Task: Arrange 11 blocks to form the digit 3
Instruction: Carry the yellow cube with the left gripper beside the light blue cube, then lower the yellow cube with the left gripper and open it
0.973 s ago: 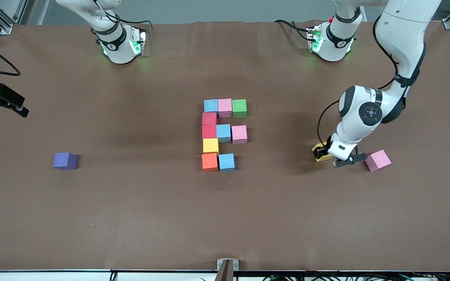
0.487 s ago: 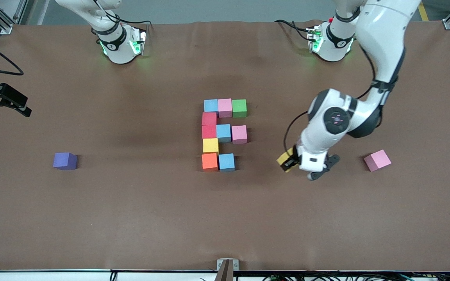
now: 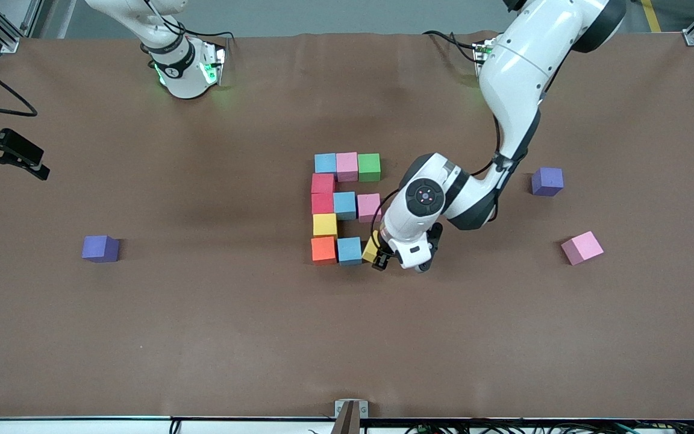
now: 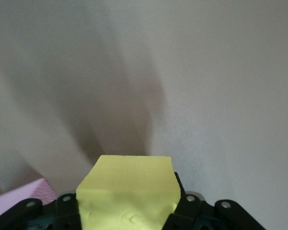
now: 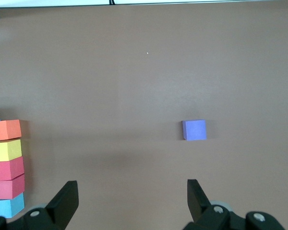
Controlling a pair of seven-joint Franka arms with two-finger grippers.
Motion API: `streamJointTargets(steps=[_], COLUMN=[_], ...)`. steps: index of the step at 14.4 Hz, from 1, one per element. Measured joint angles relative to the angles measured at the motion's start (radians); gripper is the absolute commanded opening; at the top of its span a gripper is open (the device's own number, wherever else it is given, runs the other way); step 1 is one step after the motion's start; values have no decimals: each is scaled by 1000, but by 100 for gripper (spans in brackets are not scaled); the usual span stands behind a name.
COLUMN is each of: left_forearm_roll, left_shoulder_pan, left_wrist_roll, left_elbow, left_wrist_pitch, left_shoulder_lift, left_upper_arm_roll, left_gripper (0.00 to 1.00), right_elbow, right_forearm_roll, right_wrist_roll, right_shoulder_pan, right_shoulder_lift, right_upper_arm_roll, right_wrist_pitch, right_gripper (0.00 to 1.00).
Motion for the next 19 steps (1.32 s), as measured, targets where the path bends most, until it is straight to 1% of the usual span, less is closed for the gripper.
streamJointTargets(steps=[7, 12, 19], left_forearm_roll=[0, 2, 15], left_shoulder_pan=[5, -23, -45], left_wrist_roll=[-289, -354, -374], left_elbow=[10, 9, 9], left_wrist_pitch=[-2, -2, -2], left_shoulder_lift=[4, 30, 52], left_upper_arm_roll=[8, 16, 25], left_gripper=[10, 10, 10], right_elbow=[-6, -7, -7], right_forearm_roll=[-1, -12, -19], right_wrist_roll=[0, 0, 0], right_shoulder_pan=[-1, -1, -1], right_shoulder_lift=[1, 1, 2], right_upper_arm_roll=[-2, -3, -3], right_wrist_pitch=[2, 2, 2], right_gripper=[100, 100, 100])
